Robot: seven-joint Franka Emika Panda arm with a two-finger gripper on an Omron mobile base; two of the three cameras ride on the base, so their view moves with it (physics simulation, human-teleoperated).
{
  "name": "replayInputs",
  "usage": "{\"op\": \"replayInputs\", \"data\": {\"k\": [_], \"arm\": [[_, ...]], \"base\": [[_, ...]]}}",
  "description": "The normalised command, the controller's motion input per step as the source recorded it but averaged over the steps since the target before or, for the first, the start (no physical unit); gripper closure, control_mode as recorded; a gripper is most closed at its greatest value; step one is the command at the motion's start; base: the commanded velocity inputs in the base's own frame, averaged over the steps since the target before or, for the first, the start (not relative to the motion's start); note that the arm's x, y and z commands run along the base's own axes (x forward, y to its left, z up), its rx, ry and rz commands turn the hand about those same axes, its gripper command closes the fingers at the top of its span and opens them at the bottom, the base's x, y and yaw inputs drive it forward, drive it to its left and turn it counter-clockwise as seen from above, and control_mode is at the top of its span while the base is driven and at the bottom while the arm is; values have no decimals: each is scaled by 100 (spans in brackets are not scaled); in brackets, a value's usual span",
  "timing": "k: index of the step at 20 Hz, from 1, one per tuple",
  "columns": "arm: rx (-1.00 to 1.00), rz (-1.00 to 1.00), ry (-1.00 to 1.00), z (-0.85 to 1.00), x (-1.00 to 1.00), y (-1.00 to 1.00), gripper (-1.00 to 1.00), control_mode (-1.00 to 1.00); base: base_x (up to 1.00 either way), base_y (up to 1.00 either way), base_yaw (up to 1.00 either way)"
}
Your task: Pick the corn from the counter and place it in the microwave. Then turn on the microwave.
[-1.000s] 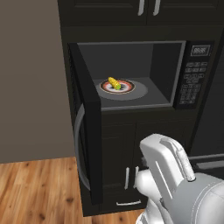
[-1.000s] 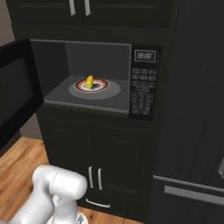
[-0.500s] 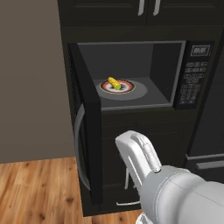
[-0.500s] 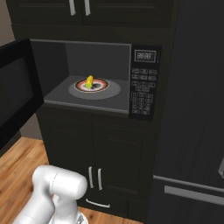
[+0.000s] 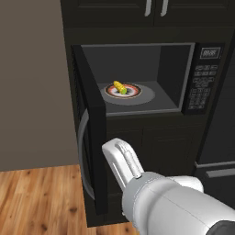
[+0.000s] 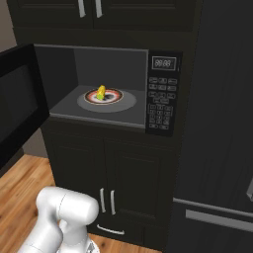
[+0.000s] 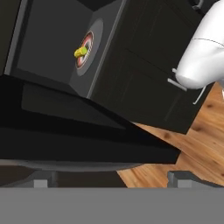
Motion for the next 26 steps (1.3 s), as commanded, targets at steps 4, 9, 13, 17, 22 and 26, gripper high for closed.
{"op": "replayInputs", "data": {"k": [4, 9, 13, 17, 22, 26], "arm": [[0, 0, 0, -15, 16, 23, -100, -100], [0, -4, 0, -11, 15, 20, -100, -100], [2, -6, 0, -9, 15, 22, -100, -100], [2, -9, 0, -8, 19, 15, -100, -100], [5, -11, 0, -12, 20, 14, -100, -100], [3, -9, 0, -10, 17, 4, -100, -100]], "base": [[0, 0, 0], [0, 0, 0], [0, 0, 0], [0, 0, 0], [0, 0, 0], [0, 0, 0]]}}
